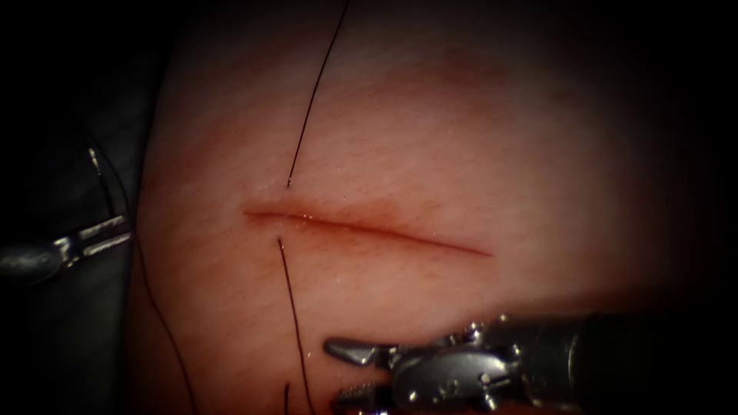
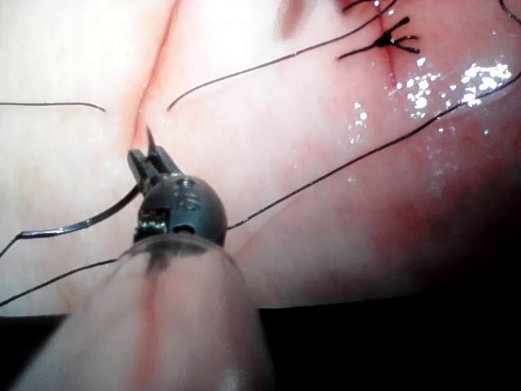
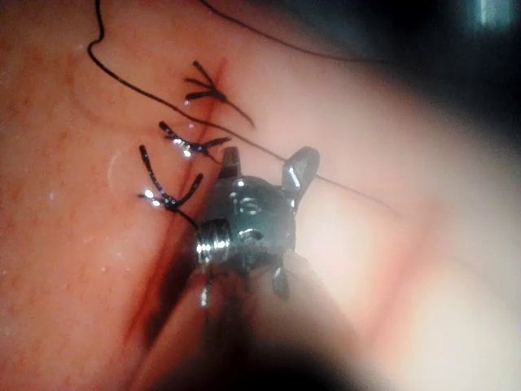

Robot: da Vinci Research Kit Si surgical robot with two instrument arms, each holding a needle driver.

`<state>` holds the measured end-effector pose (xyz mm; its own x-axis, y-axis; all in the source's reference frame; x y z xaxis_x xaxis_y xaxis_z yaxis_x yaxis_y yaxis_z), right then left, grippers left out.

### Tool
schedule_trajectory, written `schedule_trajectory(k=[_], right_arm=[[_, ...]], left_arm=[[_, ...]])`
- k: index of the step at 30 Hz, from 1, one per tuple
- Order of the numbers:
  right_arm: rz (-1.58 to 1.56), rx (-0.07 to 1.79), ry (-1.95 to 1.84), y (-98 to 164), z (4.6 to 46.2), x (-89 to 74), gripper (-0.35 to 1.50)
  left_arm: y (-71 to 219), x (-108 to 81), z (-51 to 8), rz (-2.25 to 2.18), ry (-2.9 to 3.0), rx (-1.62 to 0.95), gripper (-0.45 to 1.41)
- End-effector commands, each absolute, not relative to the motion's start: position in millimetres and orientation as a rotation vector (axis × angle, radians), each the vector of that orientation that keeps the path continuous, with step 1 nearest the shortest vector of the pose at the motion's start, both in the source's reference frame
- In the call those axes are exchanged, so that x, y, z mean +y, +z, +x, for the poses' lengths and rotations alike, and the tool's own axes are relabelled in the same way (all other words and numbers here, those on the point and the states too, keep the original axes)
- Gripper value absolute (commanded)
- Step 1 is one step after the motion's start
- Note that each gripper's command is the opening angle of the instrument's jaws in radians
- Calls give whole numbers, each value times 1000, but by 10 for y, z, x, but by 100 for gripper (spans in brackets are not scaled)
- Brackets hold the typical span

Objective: Wound Closure
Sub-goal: With the right gripper, pull the suture through the wound until only a short tail remains.

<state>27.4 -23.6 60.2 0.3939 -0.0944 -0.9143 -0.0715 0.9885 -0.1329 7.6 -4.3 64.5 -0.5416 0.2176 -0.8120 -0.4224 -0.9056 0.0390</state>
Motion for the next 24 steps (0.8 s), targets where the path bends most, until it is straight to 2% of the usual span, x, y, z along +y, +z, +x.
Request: schedule_trajectory(k=[1, 16, 24], right_arm=[[-164, 1162, -10, 619, 282, -227, 143], [-202, 1145, -10, 718, 334, -173, 141], [-196, 1128, -23, 734, 347, -176, 131]], left_arm=[[651, -45, 71, -1249, 2454, 325, -45], [650, -47, 70, -1247, 2451, 330, -45], [650, -47, 70, -1247, 2451, 330, -45]])
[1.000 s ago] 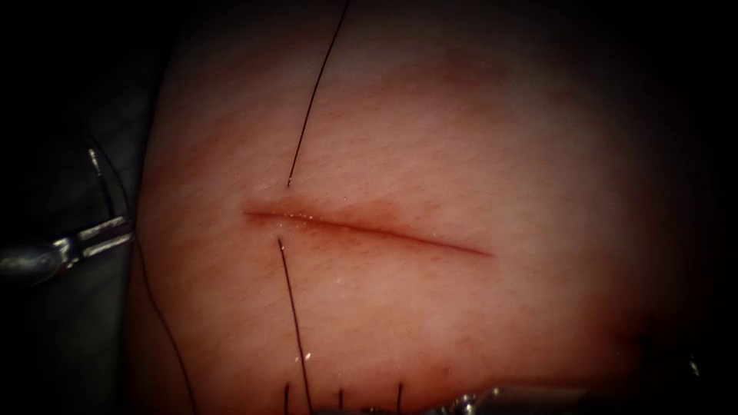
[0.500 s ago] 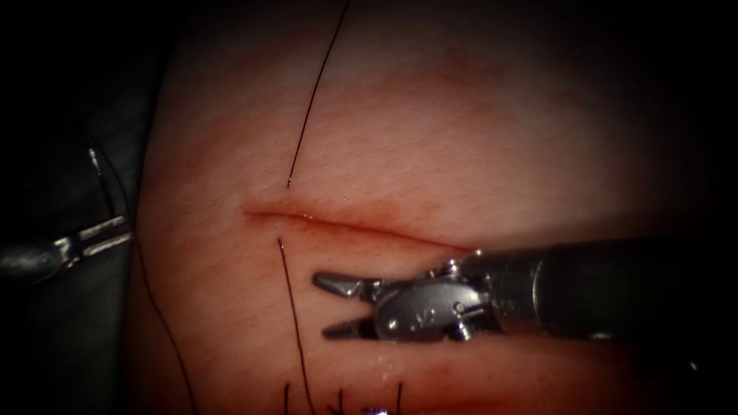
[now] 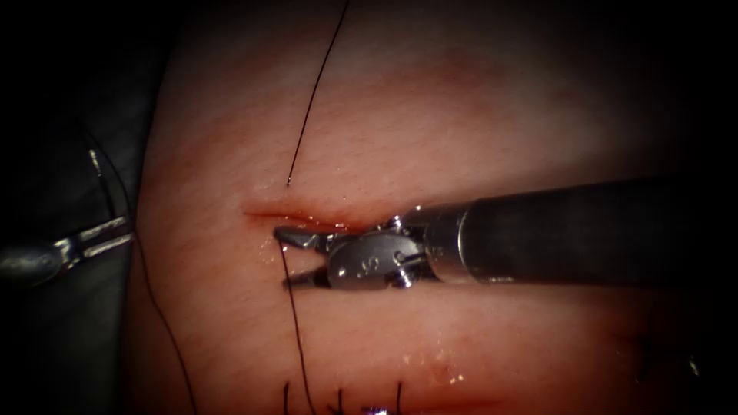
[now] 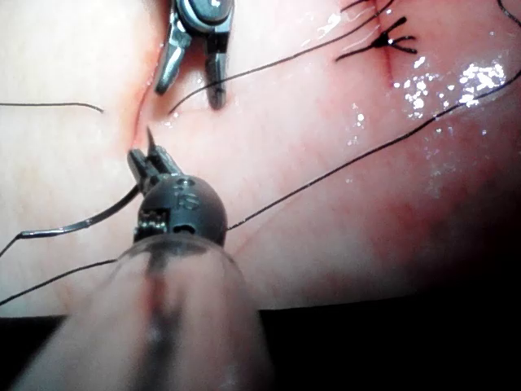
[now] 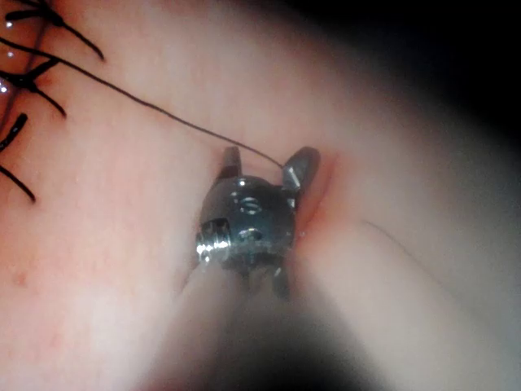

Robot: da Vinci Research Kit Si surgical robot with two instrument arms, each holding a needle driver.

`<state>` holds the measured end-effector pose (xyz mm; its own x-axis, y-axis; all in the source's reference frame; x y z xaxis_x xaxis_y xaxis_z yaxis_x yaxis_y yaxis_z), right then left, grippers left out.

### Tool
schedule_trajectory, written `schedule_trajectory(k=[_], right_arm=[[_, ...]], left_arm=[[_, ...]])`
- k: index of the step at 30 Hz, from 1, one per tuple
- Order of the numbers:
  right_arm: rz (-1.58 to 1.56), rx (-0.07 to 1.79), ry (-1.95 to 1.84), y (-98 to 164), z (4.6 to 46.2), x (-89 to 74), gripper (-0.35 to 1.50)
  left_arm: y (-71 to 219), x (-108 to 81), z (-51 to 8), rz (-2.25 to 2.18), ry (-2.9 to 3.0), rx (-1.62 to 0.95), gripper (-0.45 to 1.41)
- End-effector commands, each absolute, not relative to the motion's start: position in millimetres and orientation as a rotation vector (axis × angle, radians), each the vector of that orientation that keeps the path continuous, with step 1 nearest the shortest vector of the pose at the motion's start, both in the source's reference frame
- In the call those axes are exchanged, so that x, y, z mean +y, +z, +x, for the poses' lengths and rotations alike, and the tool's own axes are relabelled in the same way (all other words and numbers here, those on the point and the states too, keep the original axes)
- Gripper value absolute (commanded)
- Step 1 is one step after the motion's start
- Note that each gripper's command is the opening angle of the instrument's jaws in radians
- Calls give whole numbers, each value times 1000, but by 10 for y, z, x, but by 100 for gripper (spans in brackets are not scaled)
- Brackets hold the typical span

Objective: Wound Closure
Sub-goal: With the right gripper, pull the suture through the wound until only a short tail remains.

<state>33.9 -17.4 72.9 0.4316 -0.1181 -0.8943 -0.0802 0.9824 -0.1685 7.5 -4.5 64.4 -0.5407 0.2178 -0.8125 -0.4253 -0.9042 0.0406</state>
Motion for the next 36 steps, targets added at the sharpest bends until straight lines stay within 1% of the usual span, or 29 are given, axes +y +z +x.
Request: schedule_trajectory(k=[1, 2, 3, 4, 5, 6, 13, 18, 36], right_arm=[[-196, 1128, -23, 734, 347, -176, 128], [-196, 1128, -23, 734, 347, -176, 123], [-186, 1128, -14, 734, 346, -176, 108], [-179, 1127, -11, 733, 345, -176, 81], [-174, 1124, -15, 733, 344, -176, 32], [-135, 1116, 12, 733, 344, -177, -35], [-124, 1097, 35, 732, 345, -178, -35], [-122, 1100, 24, 719, 337, -193, -35], [-92, 1140, -57, 569, 270, -329, -35]], left_arm=[[650, -47, 70, -1247, 2451, 330, -45], [650, -47, 70, -1247, 2451, 330, -45], [650, -47, 70, -1247, 2451, 330, -45], [650, -47, 70, -1247, 2451, 330, -45], [650, -47, 70, -1247, 2451, 330, -45], [650, -47, 70, -1247, 2451, 330, -45], [650, -47, 70, -1247, 2451, 330, -45], [650, -47, 70, -1247, 2451, 330, -45], [653, -47, 64, -1237, 2458, 330, -45]])
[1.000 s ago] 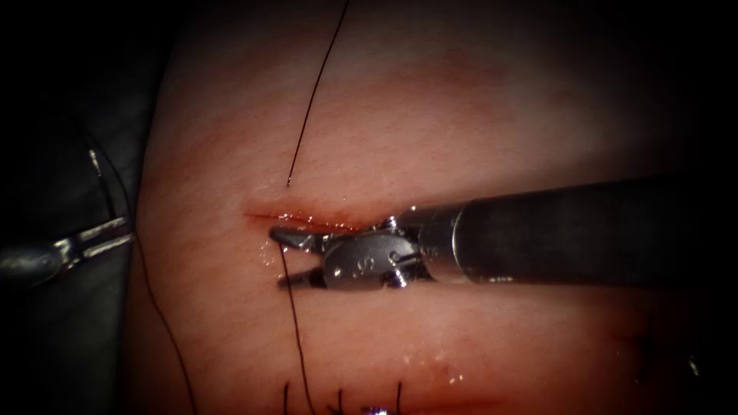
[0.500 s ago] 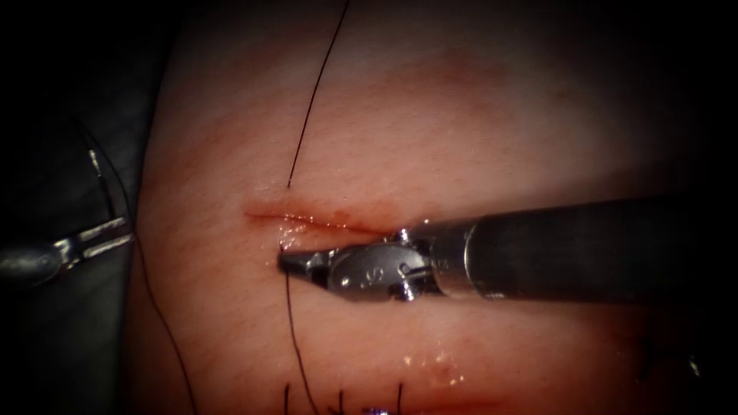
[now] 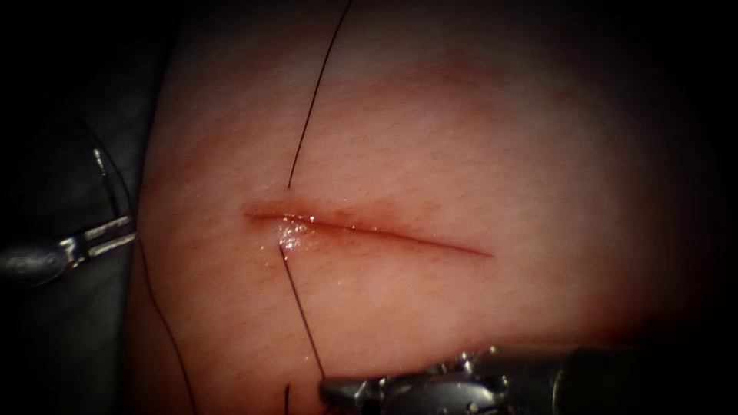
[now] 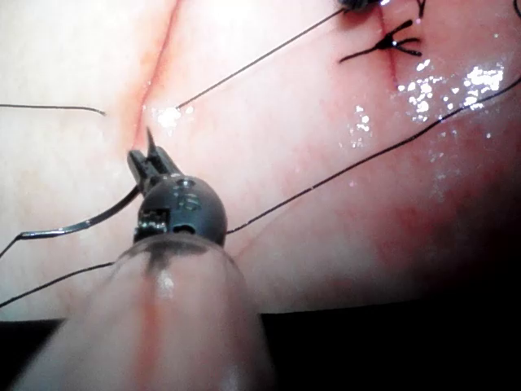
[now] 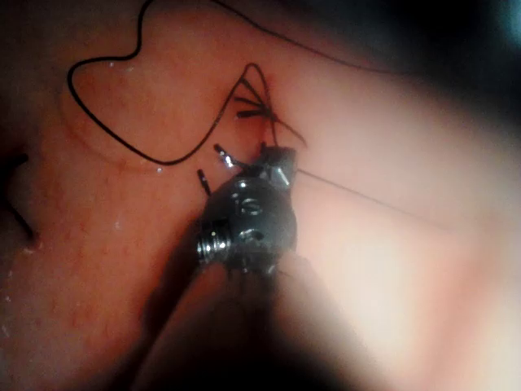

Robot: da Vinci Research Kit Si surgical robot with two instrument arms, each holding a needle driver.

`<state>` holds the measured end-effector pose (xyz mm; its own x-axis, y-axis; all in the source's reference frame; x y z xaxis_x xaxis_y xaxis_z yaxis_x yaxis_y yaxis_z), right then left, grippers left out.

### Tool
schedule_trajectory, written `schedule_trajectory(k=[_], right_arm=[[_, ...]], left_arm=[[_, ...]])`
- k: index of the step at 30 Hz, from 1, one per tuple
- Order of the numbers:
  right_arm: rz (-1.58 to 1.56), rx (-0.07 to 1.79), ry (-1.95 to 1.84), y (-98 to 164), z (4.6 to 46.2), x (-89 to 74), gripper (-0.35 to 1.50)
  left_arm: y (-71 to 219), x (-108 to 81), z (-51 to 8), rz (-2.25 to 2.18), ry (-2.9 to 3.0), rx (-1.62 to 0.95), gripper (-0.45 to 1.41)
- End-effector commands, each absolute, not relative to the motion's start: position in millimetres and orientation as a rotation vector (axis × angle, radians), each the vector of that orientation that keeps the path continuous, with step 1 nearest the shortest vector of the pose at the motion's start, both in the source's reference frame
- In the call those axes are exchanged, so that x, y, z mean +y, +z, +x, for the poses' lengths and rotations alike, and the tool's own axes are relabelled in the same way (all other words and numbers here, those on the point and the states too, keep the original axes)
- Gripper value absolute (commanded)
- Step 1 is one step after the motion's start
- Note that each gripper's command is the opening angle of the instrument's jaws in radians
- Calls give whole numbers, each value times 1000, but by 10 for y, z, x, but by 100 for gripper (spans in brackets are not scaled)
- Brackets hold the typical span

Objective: Wound Closure
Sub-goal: With the right gripper, pull the suture through the wound until only a short tail remains.

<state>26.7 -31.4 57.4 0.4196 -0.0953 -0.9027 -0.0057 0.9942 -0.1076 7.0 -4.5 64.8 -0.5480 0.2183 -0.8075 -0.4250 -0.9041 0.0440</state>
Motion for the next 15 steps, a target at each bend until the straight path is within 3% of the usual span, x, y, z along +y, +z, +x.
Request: schedule_trajectory(k=[1, 7, 8, 10, 11, 15], right_arm=[[-91, 1143, -62, 560, 267, -337, -35], [-89, 1156, -77, 524, 265, -365, -35], [-85, 1160, -75, 523, 268, -362, -26], [-74, 1172, -75, 525, 272, -355, 51], [-68, 1185, -84, 531, 274, -343, 98], [-104, 1207, -78, 547, 273, -315, 121]], left_arm=[[653, -47, 64, -1237, 2458, 330, -45], [653, -48, 64, -1235, 2461, 328, -45], [653, -48, 64, -1235, 2461, 328, -45], [653, -48, 65, -1239, 2461, 327, -45], [653, -48, 65, -1239, 2461, 327, -45], [653, -48, 65, -1239, 2461, 327, -45]])
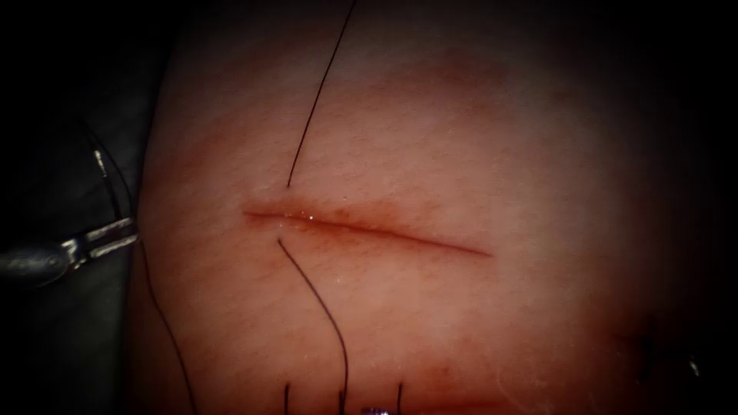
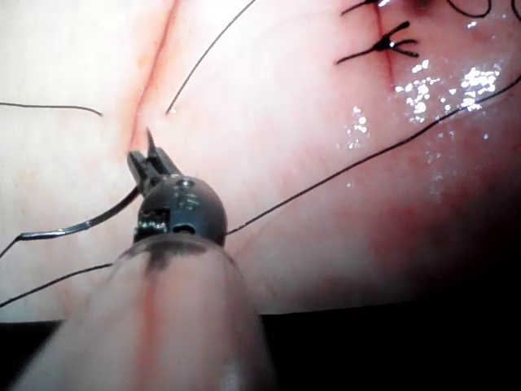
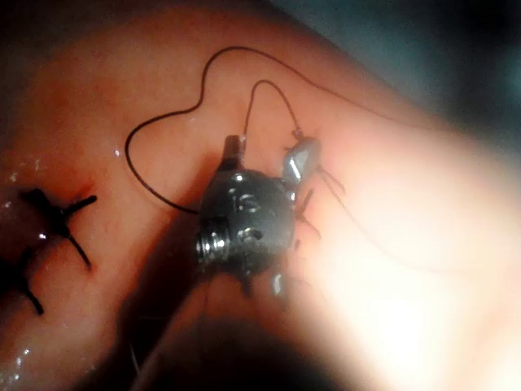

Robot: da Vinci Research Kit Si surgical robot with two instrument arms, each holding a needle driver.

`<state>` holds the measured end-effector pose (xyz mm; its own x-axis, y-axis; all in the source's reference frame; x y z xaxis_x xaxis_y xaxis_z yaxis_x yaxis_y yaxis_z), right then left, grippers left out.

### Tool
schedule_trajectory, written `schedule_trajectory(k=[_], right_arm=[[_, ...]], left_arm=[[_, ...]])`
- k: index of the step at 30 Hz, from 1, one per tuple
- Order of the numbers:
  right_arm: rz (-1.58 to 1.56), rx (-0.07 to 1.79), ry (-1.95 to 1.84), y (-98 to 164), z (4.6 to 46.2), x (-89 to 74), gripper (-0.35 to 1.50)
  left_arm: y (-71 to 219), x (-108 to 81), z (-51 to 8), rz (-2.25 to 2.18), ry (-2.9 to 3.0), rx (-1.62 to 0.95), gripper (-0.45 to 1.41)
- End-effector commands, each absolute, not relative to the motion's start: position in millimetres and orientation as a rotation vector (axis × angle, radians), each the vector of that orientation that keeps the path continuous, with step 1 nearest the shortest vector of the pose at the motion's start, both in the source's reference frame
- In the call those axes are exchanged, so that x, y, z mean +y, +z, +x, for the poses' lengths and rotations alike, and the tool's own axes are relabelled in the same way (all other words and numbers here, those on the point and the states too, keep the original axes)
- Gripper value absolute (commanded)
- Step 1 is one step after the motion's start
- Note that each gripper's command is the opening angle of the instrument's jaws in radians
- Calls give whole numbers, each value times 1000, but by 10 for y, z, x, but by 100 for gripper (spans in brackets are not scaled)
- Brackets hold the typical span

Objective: Wound Closure
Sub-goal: With the right gripper, pull the suture through the wound until only a short tail remains.

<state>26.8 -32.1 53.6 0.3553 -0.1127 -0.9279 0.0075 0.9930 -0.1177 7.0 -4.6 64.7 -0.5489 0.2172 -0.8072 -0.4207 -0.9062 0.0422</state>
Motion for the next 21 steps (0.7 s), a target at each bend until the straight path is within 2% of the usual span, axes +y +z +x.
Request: schedule_trajectory(k=[1, 6, 14, 21], right_arm=[[-107, 1209, -76, 551, 272, -307, 121], [-121, 1204, -63, 579, 273, -265, 120], [-163, 1212, -33, 616, 280, -233, 143], [-173, 1238, -47, 589, 257, -261, 140]], left_arm=[[653, -48, 65, -1239, 2461, 327, -45], [653, -48, 64, -1239, 2461, 327, -45], [653, -48, 65, -1240, 2461, 327, -45], [653, -48, 66, -1241, 2461, 325, -45]])
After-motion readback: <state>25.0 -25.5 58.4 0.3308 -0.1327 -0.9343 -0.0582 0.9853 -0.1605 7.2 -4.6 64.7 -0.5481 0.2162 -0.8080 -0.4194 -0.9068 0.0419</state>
